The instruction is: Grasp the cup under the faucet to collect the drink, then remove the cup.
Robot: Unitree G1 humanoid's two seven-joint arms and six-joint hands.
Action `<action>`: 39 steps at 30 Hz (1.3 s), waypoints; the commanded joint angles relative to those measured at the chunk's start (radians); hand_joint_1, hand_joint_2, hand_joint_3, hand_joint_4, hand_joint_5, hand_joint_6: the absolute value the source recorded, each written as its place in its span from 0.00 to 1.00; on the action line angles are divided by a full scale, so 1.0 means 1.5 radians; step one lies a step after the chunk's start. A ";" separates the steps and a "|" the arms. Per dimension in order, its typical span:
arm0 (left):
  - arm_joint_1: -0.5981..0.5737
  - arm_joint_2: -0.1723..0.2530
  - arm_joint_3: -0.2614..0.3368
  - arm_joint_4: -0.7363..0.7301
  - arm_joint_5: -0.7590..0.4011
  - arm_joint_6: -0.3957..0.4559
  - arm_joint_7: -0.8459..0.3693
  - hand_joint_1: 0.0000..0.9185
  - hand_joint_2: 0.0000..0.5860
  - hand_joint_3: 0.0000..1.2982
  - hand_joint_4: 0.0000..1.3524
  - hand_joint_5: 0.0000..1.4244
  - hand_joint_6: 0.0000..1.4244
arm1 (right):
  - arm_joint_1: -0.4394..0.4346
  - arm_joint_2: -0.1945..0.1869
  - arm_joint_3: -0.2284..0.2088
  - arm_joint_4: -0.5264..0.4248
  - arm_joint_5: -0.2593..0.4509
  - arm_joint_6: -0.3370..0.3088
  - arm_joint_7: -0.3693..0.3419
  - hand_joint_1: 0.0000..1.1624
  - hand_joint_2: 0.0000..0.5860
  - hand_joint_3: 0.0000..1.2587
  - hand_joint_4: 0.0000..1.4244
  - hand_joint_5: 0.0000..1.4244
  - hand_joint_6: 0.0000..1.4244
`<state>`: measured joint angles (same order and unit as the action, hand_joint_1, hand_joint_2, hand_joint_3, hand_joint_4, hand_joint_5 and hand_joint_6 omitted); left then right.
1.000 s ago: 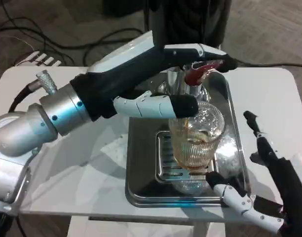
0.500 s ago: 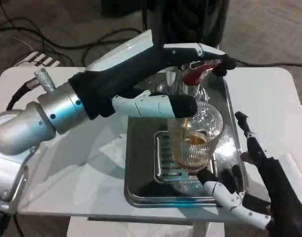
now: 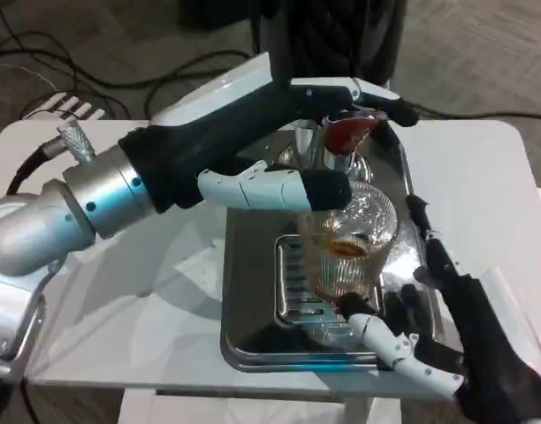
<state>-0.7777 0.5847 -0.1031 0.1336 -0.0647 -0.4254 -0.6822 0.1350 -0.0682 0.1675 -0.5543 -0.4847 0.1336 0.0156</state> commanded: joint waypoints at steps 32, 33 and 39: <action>0.042 0.036 -0.008 -0.028 0.023 0.025 -0.039 0.00 0.01 0.50 0.42 0.19 0.18 | -0.057 0.041 0.034 0.064 -0.003 0.013 -0.042 0.44 0.53 0.00 0.00 0.00 0.12; 0.042 0.036 -0.007 -0.027 0.024 0.025 -0.038 0.00 0.01 0.50 0.42 0.19 0.18 | -0.057 0.041 0.034 0.064 -0.004 0.014 -0.042 0.44 0.53 0.00 0.00 0.00 0.12; 0.043 0.034 -0.004 -0.023 0.024 0.020 -0.034 0.00 0.01 0.48 0.40 0.18 0.18 | -0.064 0.043 0.036 0.067 -0.003 0.014 -0.044 0.43 0.53 0.00 0.00 0.00 0.12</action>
<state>-0.7629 0.6101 -0.0906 0.0849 -0.0648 -0.3961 -0.6906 0.0436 -0.0107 0.2135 -0.4632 -0.4884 0.1469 -0.0401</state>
